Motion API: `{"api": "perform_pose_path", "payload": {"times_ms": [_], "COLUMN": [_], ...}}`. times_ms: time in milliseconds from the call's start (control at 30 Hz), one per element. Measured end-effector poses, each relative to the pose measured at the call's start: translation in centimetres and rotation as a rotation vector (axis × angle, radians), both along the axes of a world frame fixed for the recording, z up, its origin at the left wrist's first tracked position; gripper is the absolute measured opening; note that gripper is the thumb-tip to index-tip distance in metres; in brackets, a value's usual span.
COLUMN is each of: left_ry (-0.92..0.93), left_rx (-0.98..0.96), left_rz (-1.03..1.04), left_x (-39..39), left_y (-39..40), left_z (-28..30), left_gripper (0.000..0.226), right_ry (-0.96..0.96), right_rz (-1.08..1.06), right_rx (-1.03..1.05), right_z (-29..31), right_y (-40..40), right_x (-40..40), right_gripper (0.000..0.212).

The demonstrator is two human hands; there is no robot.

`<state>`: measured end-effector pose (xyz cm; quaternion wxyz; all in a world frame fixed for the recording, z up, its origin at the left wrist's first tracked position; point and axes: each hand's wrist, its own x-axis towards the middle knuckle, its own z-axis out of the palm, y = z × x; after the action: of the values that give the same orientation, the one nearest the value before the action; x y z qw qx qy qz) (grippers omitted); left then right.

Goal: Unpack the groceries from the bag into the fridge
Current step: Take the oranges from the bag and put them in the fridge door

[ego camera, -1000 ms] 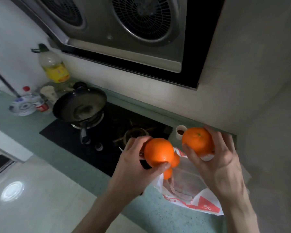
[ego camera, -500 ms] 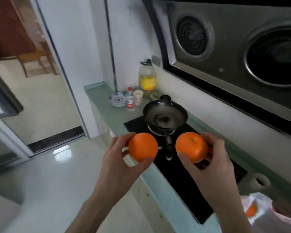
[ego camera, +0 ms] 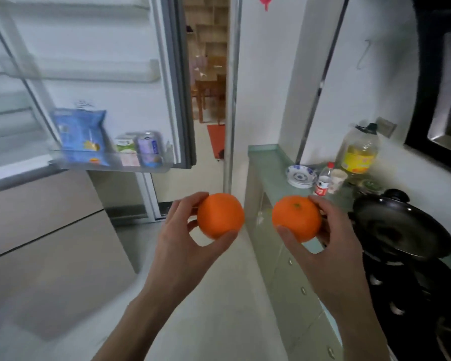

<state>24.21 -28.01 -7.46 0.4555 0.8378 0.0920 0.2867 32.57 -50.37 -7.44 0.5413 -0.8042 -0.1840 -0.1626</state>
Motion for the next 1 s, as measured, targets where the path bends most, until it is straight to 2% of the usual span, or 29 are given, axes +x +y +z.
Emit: {"api": "perform_pose_path", "payload": {"times_ms": [200, 433, 600, 900, 1000], "left_ry": [-0.05, -0.109, -0.177, -0.199, -0.225], "left_rx": [-0.068, -0.076, -0.082, 0.015, 0.042], "left_rz": [0.163, 0.293, 0.404, 0.482, 0.508], "left_x": [-2.0, -2.2, -0.7, 3.6, 5.2], "left_y": [7.2, 14.4, 20.5, 31.6, 35.2], "left_z": [0.1, 0.7, 2.0, 4.8, 6.1], "left_gripper": [0.082, 0.072, 0.072, 0.069, 0.07], "right_ry": [-0.027, -0.016, -0.031, -0.025, -0.033], "right_rz": [0.186, 0.298, 0.344, 0.419, 0.44], "right_rx": [-0.005, 0.037, 0.135, 0.225, 0.211], "right_z": [1.3, 2.2, 2.1, 3.6, 4.3], "right_y": [8.7, 17.7, 24.5, 37.4, 42.0], "right_x": [0.7, 2.7, 5.3, 10.3, 12.0], "right_gripper": [0.074, 0.078, 0.059, 0.059, 0.068]}}
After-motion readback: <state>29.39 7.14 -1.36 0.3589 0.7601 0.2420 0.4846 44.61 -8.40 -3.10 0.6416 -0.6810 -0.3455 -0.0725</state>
